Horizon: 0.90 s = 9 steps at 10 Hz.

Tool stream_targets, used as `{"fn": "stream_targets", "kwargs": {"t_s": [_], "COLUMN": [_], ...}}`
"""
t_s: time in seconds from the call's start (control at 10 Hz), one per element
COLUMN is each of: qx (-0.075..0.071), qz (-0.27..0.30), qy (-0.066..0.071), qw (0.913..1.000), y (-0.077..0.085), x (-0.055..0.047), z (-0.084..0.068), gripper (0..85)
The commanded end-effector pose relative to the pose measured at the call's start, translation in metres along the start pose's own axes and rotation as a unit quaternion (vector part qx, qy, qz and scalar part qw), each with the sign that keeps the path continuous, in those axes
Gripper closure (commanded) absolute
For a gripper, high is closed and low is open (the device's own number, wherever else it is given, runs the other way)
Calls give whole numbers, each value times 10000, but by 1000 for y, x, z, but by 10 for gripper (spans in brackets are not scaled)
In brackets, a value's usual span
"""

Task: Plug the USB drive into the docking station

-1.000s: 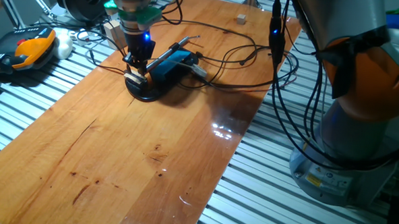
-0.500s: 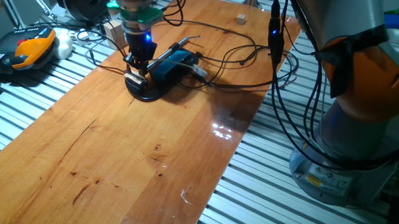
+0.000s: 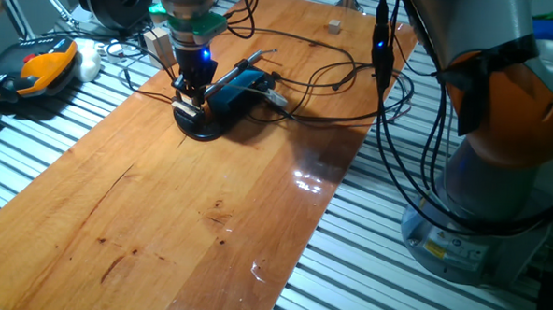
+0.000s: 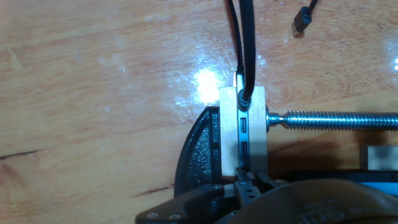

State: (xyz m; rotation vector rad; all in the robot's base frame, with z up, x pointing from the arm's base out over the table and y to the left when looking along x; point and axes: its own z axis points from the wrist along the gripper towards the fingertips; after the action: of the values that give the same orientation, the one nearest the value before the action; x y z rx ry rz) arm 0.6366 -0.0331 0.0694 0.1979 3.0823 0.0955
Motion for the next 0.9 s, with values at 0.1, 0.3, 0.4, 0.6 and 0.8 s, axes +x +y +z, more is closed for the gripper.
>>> {"fn": "stream_targets", "kwargs": {"t_s": [0.1, 0.3, 0.4, 0.6, 0.8], "qx": [0, -9, -2, 20, 27], "qz": [-8, -7, -15, -40, -48], "qy": [-1, -7, -16, -27, -27], "qw": [10000, 10000, 10000, 10000, 10000], "y": [0, 0, 1, 1, 1], "x": [-1, -1, -1, -1, -2], "z": [1, 1, 2, 2, 3], "gripper": [850, 850, 850, 850, 850]}}
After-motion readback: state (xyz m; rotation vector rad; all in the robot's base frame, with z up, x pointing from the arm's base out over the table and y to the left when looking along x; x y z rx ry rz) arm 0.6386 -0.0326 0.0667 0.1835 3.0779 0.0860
